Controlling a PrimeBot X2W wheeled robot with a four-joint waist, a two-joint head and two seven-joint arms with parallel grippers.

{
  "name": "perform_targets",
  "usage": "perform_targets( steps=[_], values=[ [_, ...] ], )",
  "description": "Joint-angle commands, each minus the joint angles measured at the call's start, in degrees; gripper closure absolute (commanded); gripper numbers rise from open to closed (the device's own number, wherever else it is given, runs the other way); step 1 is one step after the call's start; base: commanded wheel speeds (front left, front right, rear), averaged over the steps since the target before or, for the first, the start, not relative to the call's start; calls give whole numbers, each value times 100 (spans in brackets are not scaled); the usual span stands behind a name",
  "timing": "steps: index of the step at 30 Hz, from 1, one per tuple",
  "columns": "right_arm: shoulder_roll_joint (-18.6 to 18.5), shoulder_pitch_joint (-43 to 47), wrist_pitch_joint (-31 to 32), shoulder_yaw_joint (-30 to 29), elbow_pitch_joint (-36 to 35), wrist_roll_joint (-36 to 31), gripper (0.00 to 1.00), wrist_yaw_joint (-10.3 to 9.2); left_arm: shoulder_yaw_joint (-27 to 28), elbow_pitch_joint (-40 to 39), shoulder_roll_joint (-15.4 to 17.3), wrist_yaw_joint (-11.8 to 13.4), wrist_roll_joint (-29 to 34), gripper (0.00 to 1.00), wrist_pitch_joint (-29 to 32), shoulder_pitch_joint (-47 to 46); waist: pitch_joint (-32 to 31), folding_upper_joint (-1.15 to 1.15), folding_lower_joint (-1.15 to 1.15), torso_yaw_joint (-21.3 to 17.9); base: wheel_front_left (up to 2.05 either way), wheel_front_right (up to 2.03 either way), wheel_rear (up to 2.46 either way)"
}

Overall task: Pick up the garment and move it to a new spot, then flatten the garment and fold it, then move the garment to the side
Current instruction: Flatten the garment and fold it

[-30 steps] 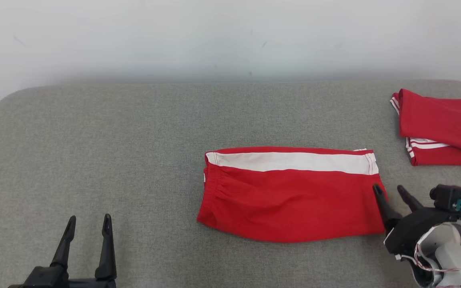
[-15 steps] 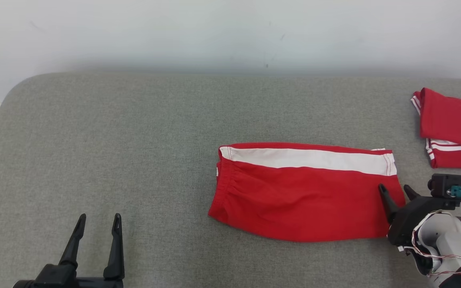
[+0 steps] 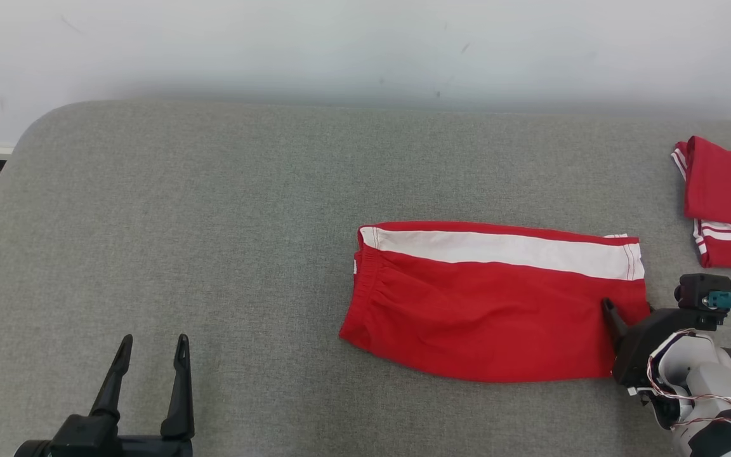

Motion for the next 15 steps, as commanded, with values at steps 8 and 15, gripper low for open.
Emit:
perform_targets(
  steps=[8, 15],
  values=[
    [-128, -41, -166, 88, 255, 122, 100, -17, 33, 48, 2, 8, 69, 0, -18, -31, -94, 0, 0, -40, 0, 0, 0],
    [-508, 35, -299, 102, 199, 335, 100, -17, 78, 42, -24, 8, 78, 0, -18, 89, -231, 0, 0, -135, 0, 0, 0]
  ],
)
